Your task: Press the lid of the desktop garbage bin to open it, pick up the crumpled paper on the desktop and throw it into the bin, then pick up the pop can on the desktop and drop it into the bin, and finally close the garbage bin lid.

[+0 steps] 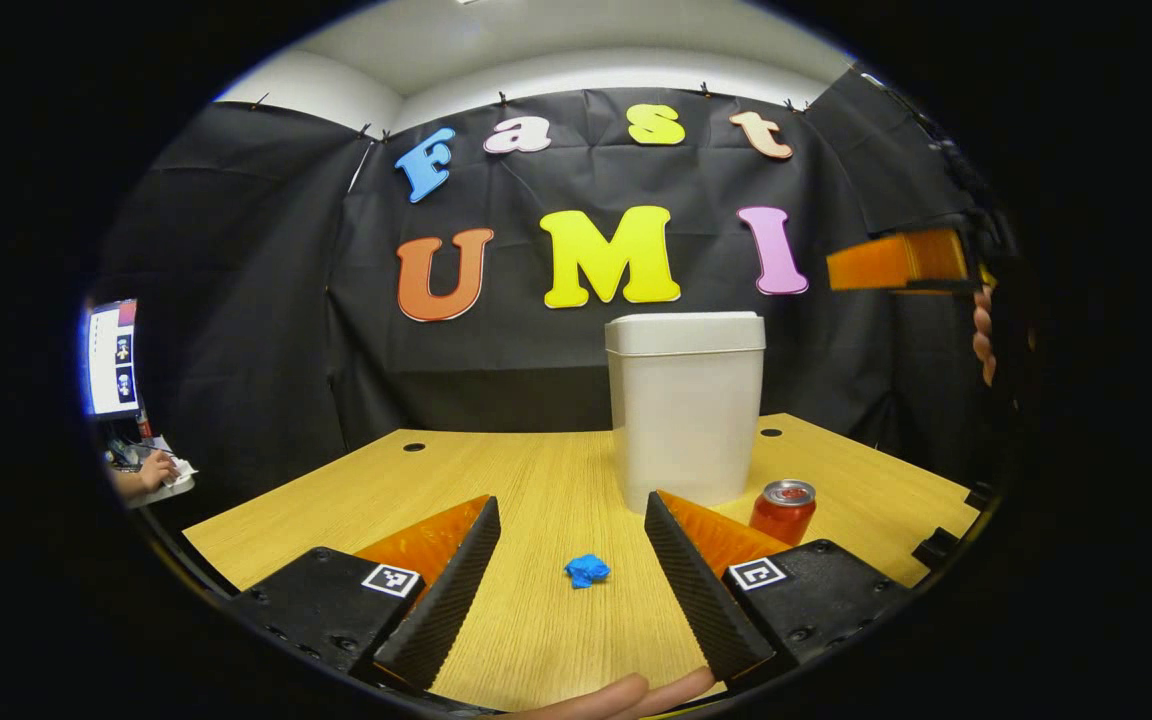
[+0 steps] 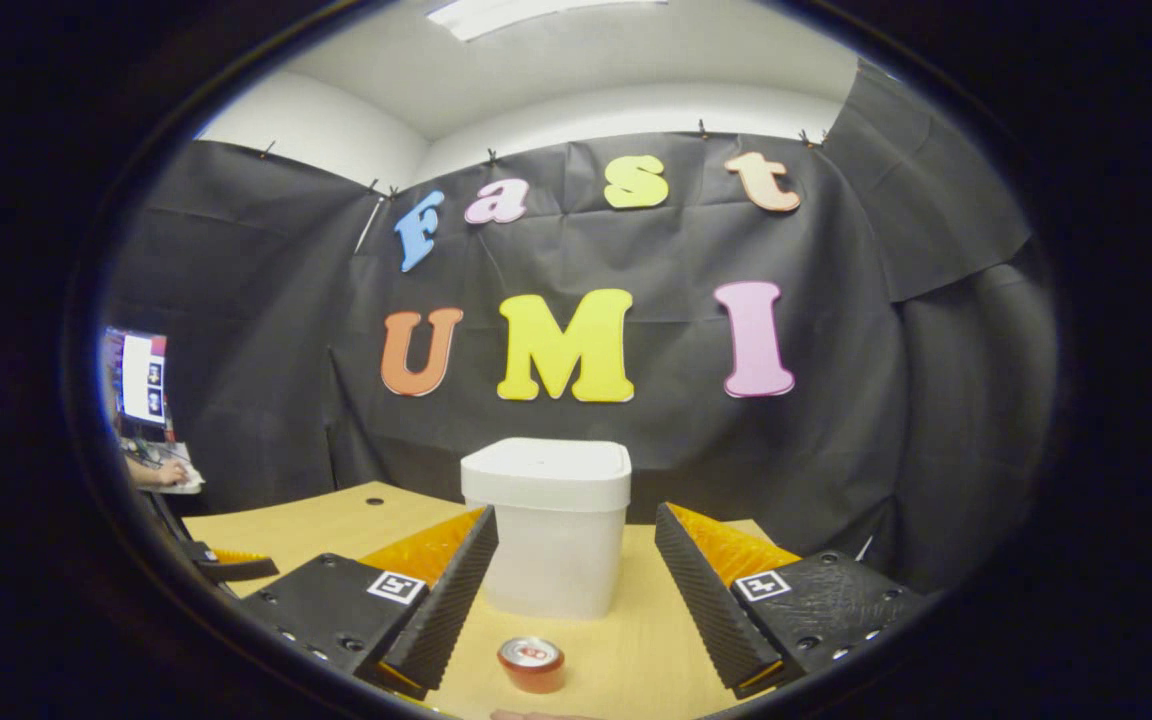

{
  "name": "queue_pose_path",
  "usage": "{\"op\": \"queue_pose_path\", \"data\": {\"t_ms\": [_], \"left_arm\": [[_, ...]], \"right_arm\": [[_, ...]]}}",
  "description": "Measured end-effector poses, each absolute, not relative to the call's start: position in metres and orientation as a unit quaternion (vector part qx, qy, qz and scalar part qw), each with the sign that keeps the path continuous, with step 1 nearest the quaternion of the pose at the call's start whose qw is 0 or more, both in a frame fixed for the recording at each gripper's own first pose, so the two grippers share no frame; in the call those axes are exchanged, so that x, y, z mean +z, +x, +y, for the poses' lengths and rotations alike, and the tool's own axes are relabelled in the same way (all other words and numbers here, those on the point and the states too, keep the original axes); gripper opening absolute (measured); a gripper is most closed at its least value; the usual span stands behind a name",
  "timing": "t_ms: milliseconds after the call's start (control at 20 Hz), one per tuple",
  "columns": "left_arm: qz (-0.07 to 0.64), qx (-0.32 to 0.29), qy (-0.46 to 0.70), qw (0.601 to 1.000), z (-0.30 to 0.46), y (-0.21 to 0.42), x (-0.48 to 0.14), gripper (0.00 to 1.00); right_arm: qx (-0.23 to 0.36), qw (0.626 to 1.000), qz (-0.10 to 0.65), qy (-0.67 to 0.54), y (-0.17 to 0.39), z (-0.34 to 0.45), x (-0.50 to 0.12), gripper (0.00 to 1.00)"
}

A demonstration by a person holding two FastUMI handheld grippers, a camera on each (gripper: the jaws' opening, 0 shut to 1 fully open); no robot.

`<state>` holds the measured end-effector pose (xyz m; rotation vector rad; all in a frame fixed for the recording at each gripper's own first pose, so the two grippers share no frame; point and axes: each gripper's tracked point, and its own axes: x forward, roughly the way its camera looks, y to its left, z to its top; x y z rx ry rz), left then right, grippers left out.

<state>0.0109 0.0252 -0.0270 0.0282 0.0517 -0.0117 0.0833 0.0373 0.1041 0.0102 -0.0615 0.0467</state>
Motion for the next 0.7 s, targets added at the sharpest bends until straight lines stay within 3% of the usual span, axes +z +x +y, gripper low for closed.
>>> {"op": "queue_pose_path", "data": {"t_ms": [350,550,700], "left_arm": [[0.042,0.008,0.015,0.999,0.041,0.016,-0.039,0.96],[0.039,0.009,0.015,0.999,0.047,0.016,-0.04,0.96],[0.045,0.01,0.008,0.999,0.052,0.017,-0.045,0.96]], "right_arm": [[0.023,0.999,-0.044,0.016,0.157,0.055,0.167,0.95],[-0.009,1.0,-0.009,-0.008,0.216,0.061,0.155,0.82],[0.01,1.0,0.025,-0.013,0.249,0.085,0.135,0.67]]}}
